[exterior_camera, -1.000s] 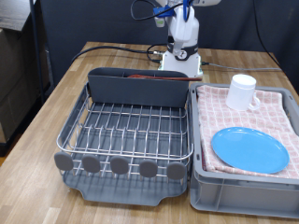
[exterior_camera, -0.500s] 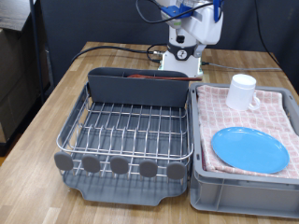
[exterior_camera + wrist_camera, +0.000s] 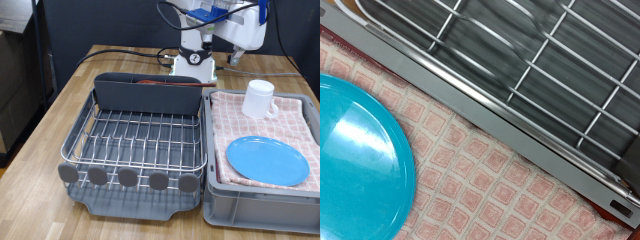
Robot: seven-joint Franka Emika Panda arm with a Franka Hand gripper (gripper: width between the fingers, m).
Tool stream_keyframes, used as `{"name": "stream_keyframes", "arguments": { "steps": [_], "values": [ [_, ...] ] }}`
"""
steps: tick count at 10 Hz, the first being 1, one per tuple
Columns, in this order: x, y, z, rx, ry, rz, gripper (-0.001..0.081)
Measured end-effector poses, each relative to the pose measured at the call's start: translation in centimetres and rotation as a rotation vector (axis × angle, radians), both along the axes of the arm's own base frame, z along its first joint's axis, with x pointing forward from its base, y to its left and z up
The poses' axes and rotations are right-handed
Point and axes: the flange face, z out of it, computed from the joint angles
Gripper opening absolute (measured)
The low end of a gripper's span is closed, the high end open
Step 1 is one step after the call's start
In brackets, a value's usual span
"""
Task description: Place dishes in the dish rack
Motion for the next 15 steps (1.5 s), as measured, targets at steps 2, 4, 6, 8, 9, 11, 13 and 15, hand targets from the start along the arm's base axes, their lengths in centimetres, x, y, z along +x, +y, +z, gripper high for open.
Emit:
{"name": "stream_keyframes", "arguments": {
  "steps": [2,4,6,8,9,11,13,15],
  "values": [
    [0.2,0.5,0.3,0.001,-0.010,0.055,0.0803],
    [0.6,2.0,0.7,0.027,-0.005,0.088,0.0803],
    [1.1,3.4,0.7,0.049,0.000,0.129,0.0803],
    [1.6,4.4,0.3,0.066,-0.010,0.165,0.0803],
    [1.9,4.7,-0.1,0.076,-0.021,0.185,0.0803],
    [2.7,5.2,-1.0,0.086,-0.050,0.218,0.0803],
    [3.4,5.6,-2.0,0.092,-0.081,0.243,0.0803],
    [4.1,5.7,-3.3,0.108,-0.108,0.258,0.0803]
  ]
}}
